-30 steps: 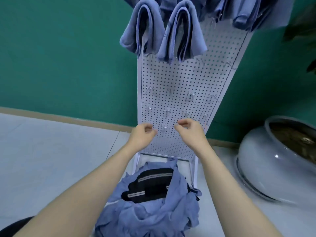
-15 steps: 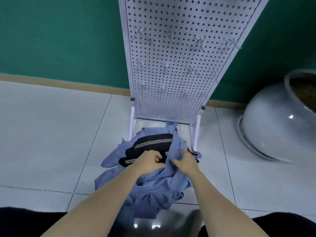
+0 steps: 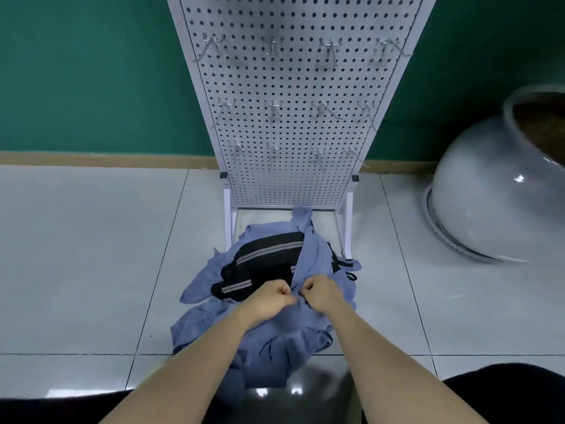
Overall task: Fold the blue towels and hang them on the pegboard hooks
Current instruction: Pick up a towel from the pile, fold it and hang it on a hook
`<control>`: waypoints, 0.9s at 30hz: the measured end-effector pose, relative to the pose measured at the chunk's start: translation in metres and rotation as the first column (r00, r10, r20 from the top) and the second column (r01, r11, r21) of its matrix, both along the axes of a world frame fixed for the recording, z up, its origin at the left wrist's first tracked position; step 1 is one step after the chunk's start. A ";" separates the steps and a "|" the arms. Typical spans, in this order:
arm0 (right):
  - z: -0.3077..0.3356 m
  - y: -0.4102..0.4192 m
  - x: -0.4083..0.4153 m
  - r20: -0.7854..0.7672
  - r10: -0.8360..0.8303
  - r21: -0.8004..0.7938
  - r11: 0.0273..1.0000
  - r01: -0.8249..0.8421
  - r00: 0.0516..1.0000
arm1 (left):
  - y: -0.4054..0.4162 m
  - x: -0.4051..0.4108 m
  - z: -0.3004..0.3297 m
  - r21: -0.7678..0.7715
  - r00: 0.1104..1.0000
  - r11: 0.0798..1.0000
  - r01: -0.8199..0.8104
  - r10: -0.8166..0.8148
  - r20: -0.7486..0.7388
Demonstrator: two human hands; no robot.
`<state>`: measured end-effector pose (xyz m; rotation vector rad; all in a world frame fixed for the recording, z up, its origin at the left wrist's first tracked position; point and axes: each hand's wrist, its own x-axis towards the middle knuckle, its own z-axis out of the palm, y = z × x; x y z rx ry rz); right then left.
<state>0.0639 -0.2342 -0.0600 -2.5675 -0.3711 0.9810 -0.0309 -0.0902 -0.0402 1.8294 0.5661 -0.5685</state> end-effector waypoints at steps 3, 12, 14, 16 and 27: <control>0.015 0.007 -0.001 -0.087 -0.098 0.119 0.987 0.108 0.991 | 0.009 0.006 0.017 -0.124 0.990 0.982 -0.139 0.141 0.007; 0.115 0.022 -0.007 -0.186 -0.060 0.555 0.817 0.155 0.981 | 0.039 0.023 0.120 -0.382 0.879 0.834 -0.397 0.466 0.103; 0.138 0.027 -0.007 -0.115 -0.048 0.602 0.791 0.108 0.992 | 0.043 0.027 0.151 -0.301 0.898 0.896 -0.326 0.393 0.196; 0.163 0.030 -0.005 -0.031 -0.079 0.656 0.750 0.079 0.996 | 0.047 0.029 0.183 -0.221 0.906 0.945 -0.241 0.301 0.297; 0.310 0.021 -0.006 0.343 0.005 0.767 0.576 -0.283 0.939 | 0.051 -0.008 0.314 -0.009 0.753 0.987 -0.160 0.128 0.645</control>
